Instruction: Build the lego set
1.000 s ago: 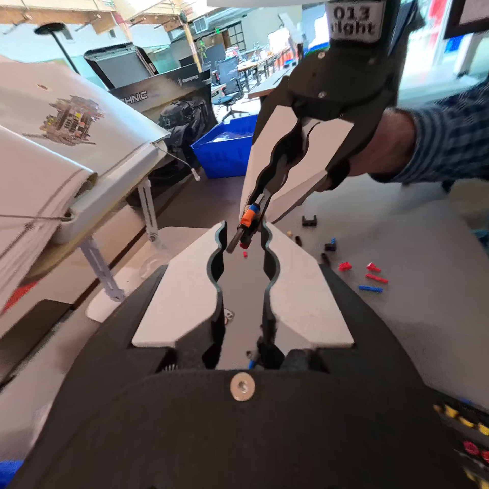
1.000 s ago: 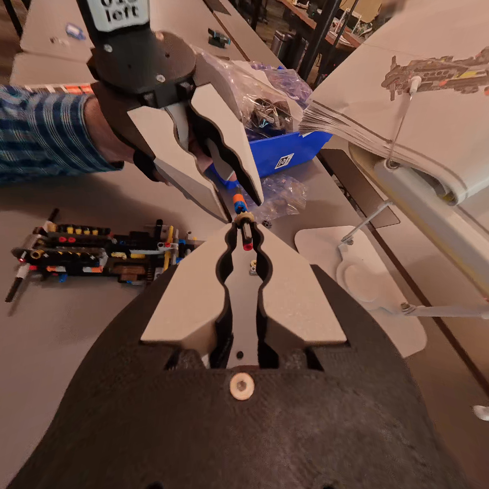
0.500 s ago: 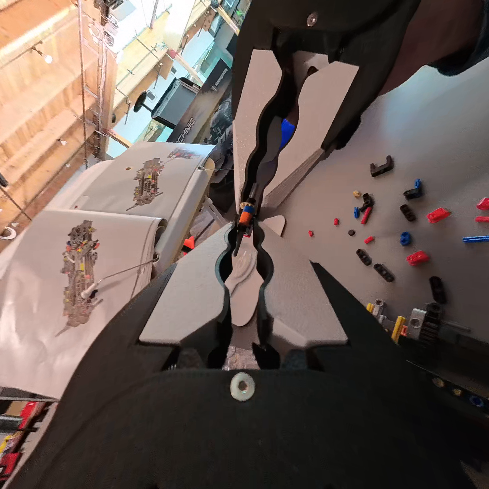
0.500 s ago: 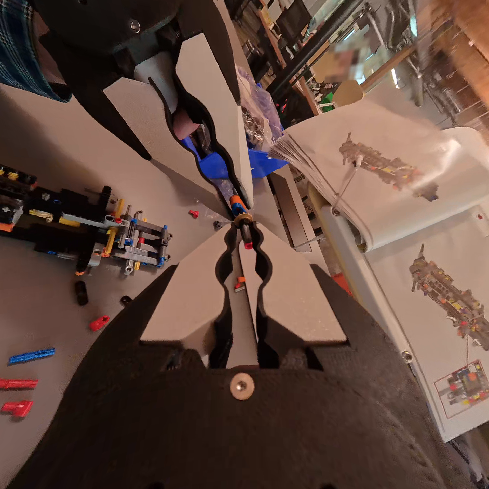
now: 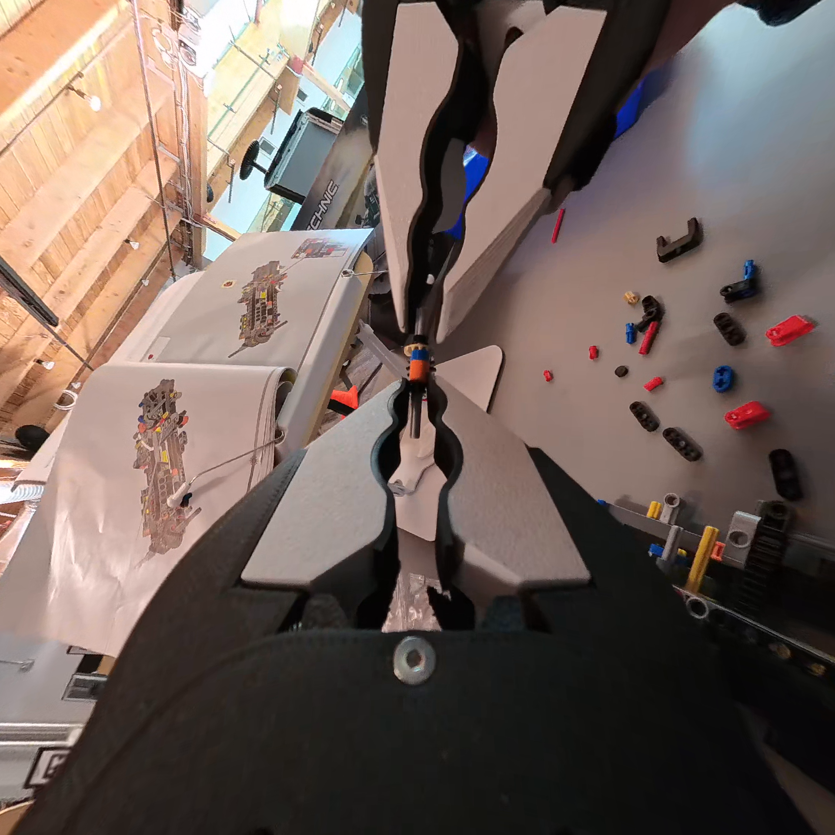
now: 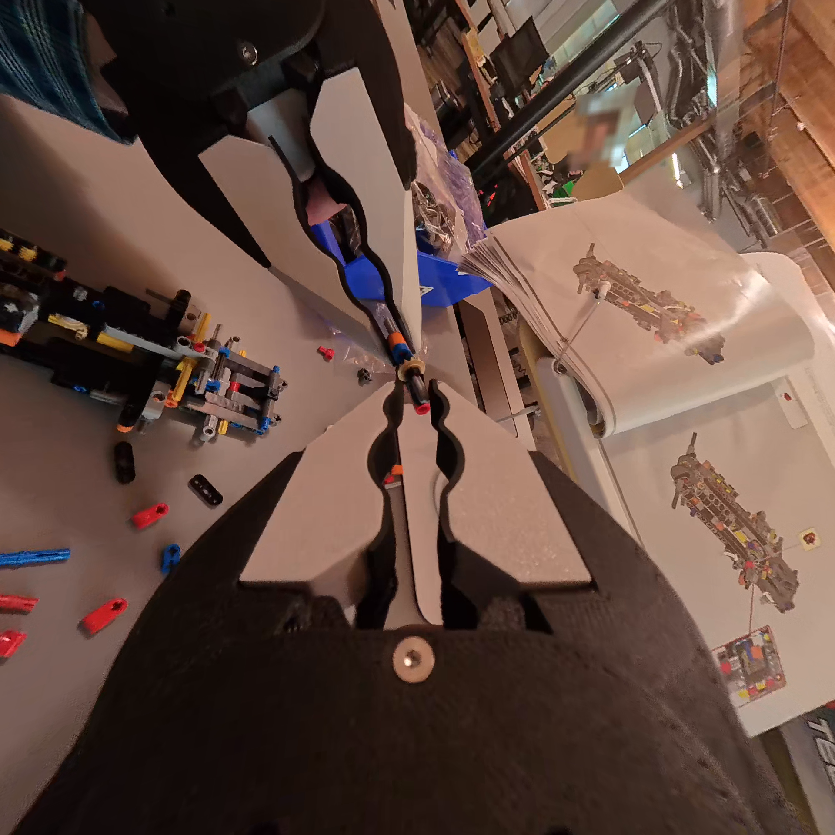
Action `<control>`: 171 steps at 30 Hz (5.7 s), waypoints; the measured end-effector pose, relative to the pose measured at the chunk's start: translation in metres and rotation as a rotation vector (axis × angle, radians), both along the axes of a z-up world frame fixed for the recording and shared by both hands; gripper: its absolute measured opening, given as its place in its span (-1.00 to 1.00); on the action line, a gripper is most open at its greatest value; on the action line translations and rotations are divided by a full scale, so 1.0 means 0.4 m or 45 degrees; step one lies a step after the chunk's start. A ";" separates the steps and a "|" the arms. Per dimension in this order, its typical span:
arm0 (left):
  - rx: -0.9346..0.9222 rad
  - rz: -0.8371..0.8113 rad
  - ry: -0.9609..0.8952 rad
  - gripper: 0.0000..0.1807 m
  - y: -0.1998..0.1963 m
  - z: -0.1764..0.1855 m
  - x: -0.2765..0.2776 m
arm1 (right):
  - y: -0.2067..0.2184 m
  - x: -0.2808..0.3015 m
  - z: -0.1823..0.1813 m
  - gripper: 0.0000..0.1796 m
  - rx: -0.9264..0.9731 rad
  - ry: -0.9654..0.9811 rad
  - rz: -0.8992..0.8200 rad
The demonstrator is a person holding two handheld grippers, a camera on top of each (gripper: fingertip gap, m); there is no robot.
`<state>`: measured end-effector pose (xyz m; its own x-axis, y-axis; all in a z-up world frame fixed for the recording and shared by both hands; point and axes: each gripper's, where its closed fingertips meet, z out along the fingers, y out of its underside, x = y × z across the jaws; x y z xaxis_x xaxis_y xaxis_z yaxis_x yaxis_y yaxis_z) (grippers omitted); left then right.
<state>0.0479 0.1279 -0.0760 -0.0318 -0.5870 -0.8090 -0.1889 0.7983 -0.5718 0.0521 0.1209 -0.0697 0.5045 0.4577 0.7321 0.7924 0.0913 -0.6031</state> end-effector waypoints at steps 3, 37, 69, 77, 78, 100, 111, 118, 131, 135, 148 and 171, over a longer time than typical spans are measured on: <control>0.039 0.021 0.029 -0.93 0.000 -0.010 0.003 | 0.004 0.005 -0.020 -0.96 -0.010 -0.089 -0.029; -1.153 -0.355 -0.012 -0.87 -0.035 0.032 0.014 | -0.011 -0.019 0.030 -0.97 -0.859 1.696 0.475; 0.248 0.431 -0.158 -0.91 0.052 0.044 0.030 | 0.014 -0.024 0.045 -0.57 -0.625 1.460 0.068; 0.253 0.423 -0.154 -0.91 0.046 0.039 0.034 | 0.016 -0.012 0.053 -0.52 -0.629 1.504 0.096; 0.259 0.423 -0.157 -0.91 0.045 0.040 0.034 | 0.017 -0.015 0.049 -0.52 -0.637 1.476 0.088; 0.334 0.454 -0.171 -0.92 0.038 0.048 0.035 | 0.007 -0.010 0.048 -0.61 -0.653 1.447 0.149; 0.360 0.439 -0.176 -0.94 0.026 0.051 0.033 | -0.003 -0.009 0.051 -0.61 -0.667 1.397 0.208; 0.371 0.439 -0.177 -0.93 0.030 0.049 0.032 | -0.002 -0.009 0.046 -0.61 -0.647 1.336 0.191; 0.392 0.402 -0.167 -0.93 0.027 0.050 0.029 | -0.008 -0.009 0.057 -0.61 -0.540 1.208 0.197; 0.396 0.391 -0.160 -0.93 0.024 0.050 0.028 | -0.013 -0.011 0.057 -0.61 -0.533 1.155 0.197; 0.415 0.420 -0.159 -0.94 0.024 0.048 0.027 | -0.020 -0.008 0.057 -0.65 -0.591 1.198 0.195; 0.405 0.375 -0.178 -0.94 0.040 0.047 0.031 | -0.024 0.002 0.061 -0.67 -0.665 1.201 0.254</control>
